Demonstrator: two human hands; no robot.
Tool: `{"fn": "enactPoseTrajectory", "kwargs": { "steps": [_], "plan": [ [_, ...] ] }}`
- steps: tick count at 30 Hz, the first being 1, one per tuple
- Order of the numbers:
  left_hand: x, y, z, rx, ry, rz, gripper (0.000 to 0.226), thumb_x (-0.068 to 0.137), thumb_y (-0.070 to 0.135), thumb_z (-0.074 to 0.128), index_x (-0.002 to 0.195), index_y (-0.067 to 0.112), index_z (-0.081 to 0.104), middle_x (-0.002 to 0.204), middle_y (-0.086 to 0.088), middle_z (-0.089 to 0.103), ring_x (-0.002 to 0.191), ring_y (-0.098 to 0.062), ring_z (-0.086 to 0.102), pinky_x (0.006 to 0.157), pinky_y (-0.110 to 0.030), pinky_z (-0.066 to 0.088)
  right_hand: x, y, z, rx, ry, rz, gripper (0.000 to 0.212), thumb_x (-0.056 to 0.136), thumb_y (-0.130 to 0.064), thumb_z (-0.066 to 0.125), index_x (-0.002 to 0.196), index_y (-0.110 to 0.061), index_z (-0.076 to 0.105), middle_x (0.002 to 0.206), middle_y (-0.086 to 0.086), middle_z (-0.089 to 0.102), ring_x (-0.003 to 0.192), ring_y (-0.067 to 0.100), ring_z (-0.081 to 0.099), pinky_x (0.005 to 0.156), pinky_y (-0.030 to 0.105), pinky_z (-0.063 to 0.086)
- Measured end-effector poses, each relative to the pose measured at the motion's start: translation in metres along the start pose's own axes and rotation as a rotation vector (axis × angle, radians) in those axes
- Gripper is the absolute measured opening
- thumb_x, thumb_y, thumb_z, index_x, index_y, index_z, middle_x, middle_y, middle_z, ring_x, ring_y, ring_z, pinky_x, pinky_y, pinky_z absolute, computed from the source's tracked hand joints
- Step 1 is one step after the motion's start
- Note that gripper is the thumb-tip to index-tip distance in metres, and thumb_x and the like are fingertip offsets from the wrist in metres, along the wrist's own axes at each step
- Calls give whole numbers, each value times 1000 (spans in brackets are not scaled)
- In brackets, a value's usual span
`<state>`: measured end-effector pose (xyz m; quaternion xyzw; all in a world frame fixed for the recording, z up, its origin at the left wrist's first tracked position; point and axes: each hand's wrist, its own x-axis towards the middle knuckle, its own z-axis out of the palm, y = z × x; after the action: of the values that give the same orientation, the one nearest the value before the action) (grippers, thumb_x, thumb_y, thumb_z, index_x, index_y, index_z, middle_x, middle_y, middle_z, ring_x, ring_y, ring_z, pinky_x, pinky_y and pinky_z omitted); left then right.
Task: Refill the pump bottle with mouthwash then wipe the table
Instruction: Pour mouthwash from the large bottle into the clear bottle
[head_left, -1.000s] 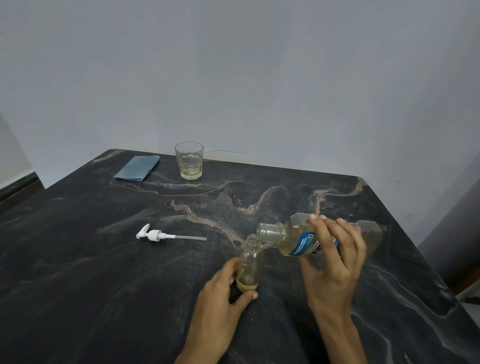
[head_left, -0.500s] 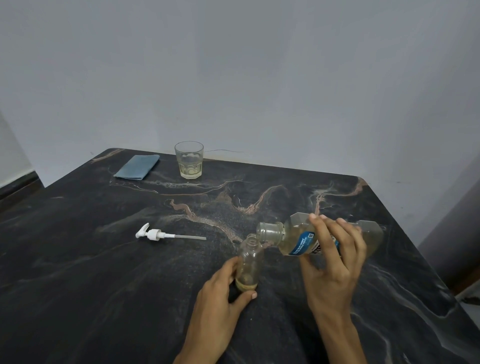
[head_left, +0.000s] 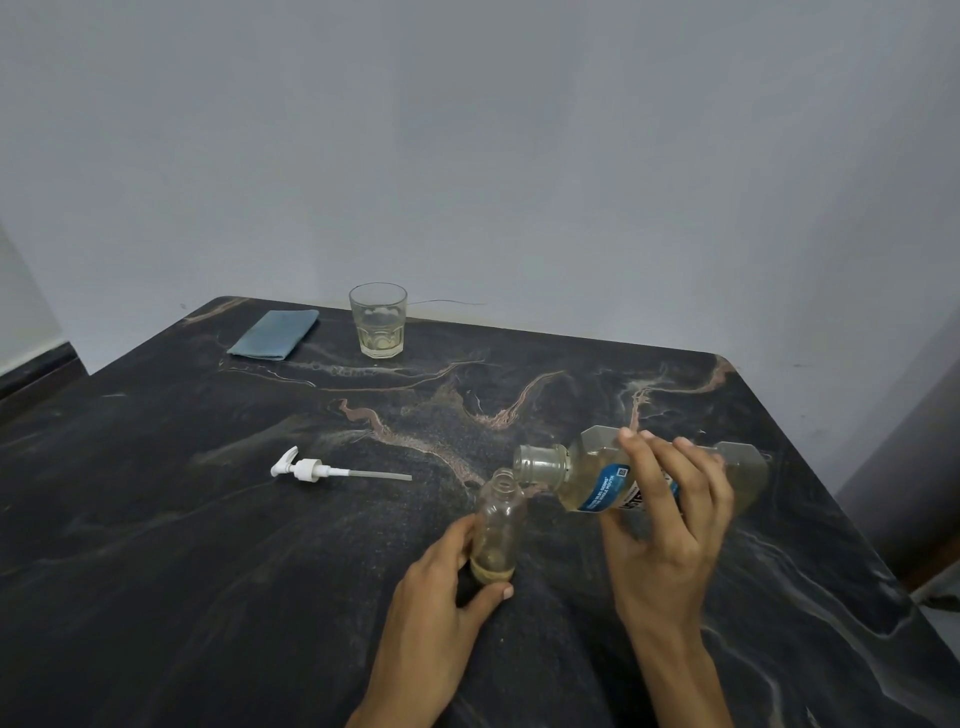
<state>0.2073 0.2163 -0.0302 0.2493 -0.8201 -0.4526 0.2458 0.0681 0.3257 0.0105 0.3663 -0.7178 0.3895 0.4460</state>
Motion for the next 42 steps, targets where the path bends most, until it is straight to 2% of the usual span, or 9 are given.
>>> {"fn": "enactPoseTrajectory", "kwargs": {
  "steps": [3, 7, 12, 15, 21, 26, 32, 42],
  "plan": [
    [0, -1, 0, 5, 1, 3, 61, 73, 23, 79, 108, 59, 43, 111, 22, 64, 105, 8, 59, 95, -29, 49, 1, 0, 1, -5, 7, 1, 78, 57, 6, 85, 122, -19, 49, 117, -2, 49, 115, 24, 44, 108, 41, 29],
    [1, -2, 1, 9, 6, 3, 61, 73, 23, 79, 108, 58, 43, 111, 22, 64, 105, 7, 59, 95, -29, 49, 1, 0, 0, -4, 7, 3, 81, 56, 8, 85, 123, -19, 49, 117, -2, 49, 115, 24, 43, 108, 41, 28],
    [1, -4, 1, -2, -10, -11, 59, 73, 24, 78, 119, 46, 48, 113, 21, 64, 107, 6, 59, 96, -31, 49, 1, 0, -1, -3, -6, 7, 82, 54, 9, 86, 122, -19, 49, 118, -2, 48, 115, 25, 43, 110, 37, 25],
    [0, -2, 1, 6, -7, -2, 59, 73, 25, 78, 112, 54, 46, 112, 22, 63, 107, 7, 58, 96, -29, 49, 1, 0, 0, -5, -5, 6, 83, 54, 9, 86, 122, -19, 49, 117, -2, 49, 115, 25, 43, 111, 37, 25],
    [0, -2, 1, 20, -5, 2, 61, 73, 25, 79, 109, 58, 43, 112, 23, 63, 107, 8, 58, 96, -29, 49, 1, 0, 0, 1, -20, 13, 83, 54, 10, 85, 123, -19, 49, 118, -2, 48, 116, 25, 43, 108, 43, 28],
    [1, -2, 1, 20, -9, -3, 59, 73, 24, 79, 113, 51, 45, 111, 21, 64, 106, 6, 59, 96, -30, 49, 1, 0, 0, 5, -18, 12, 83, 54, 8, 86, 123, -20, 48, 118, -2, 48, 115, 25, 42, 103, 48, 34],
    [2, -1, 0, 33, -9, 6, 65, 71, 20, 81, 105, 57, 40, 111, 19, 64, 104, 8, 59, 95, -24, 48, 2, -2, 0, 6, -5, 4, 84, 53, 9, 85, 123, -20, 48, 117, -2, 49, 114, 25, 43, 106, 41, 30],
    [3, -2, 1, 31, -3, 12, 66, 69, 19, 81, 105, 57, 40, 111, 20, 64, 104, 8, 60, 95, -23, 48, 2, -1, 0, -4, -15, 3, 86, 52, 8, 86, 124, -20, 48, 117, -2, 49, 114, 25, 43, 101, 48, 34]
  ]
}}
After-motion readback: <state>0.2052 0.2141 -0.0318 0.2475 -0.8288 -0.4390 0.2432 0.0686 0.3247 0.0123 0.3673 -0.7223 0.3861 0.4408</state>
